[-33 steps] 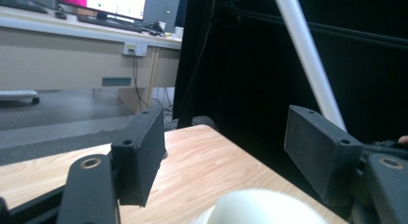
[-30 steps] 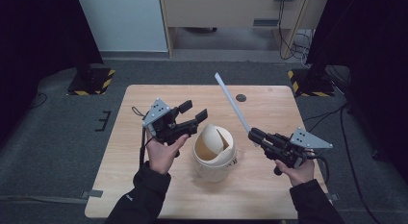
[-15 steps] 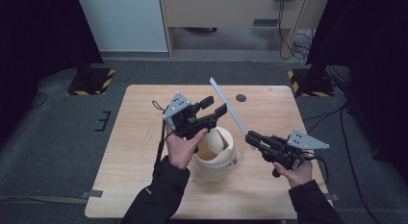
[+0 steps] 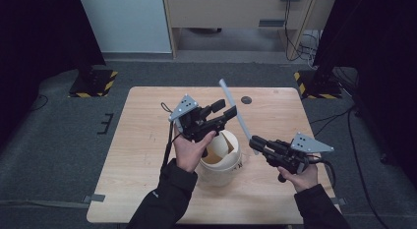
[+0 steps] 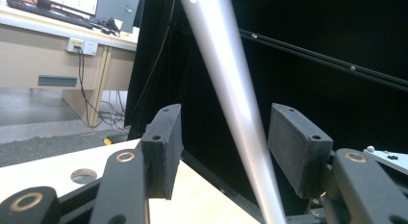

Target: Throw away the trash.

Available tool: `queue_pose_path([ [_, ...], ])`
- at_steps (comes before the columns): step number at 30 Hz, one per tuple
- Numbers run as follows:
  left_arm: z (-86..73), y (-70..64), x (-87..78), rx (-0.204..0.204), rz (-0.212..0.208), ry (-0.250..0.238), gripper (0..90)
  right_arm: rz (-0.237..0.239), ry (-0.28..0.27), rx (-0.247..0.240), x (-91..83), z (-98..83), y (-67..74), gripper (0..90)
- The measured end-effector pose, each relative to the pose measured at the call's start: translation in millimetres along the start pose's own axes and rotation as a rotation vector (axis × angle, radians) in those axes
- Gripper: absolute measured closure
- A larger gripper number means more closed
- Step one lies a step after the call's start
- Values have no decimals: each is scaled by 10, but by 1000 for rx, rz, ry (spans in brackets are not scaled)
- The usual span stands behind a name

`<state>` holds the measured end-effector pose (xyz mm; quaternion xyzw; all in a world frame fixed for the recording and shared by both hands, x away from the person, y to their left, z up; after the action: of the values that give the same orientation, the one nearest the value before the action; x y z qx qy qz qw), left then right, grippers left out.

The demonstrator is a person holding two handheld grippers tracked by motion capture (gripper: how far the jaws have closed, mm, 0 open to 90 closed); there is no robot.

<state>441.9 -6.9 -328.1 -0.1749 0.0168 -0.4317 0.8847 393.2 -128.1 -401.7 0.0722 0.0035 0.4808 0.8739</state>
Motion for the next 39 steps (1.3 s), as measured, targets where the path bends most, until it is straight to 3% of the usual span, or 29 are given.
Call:
queue_pose_path([
  [2,-4,-21,6,2,-12,1,456,0,7,3,3,-14,7,793],
  [7,-22,-43,14,8,-21,13,555,7,9,-1,9,-22,14,793],
  [11,-37,-55,21,-34,-27,24,709,9,17,-3,11,-35,17,793],
  [14,-36,-80,30,-70,-47,20,736,10,23,-3,16,-48,21,794],
  [19,-27,-149,36,-79,-75,15,761,12,33,-7,19,-66,25,793],
  [25,2,-251,41,-63,-111,9,788,11,25,4,27,-59,26,766],
  [28,64,-324,28,-9,-118,-10,796,7,10,30,6,-9,16,713],
  [31,104,-348,12,4,-123,-20,797,2,-13,37,-25,55,-9,684],
  [34,178,-374,-40,24,-126,-40,796,-28,-49,39,-98,159,-92,638],
  [39,277,-401,-147,30,-135,-64,796,-145,-41,44,-218,108,-362,536],
])
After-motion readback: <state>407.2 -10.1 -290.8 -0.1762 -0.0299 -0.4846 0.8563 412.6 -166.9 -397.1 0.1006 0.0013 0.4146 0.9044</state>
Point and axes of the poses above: each handheld gripper's, and its own axes: x roughly forward along the jaws, z roughly out of its top, y roughly to its left, the point moved 10 cm from there along x, roughly forward along the jaws, and after that the axes turned 7 degrees about -y, right-handed, at the moved point
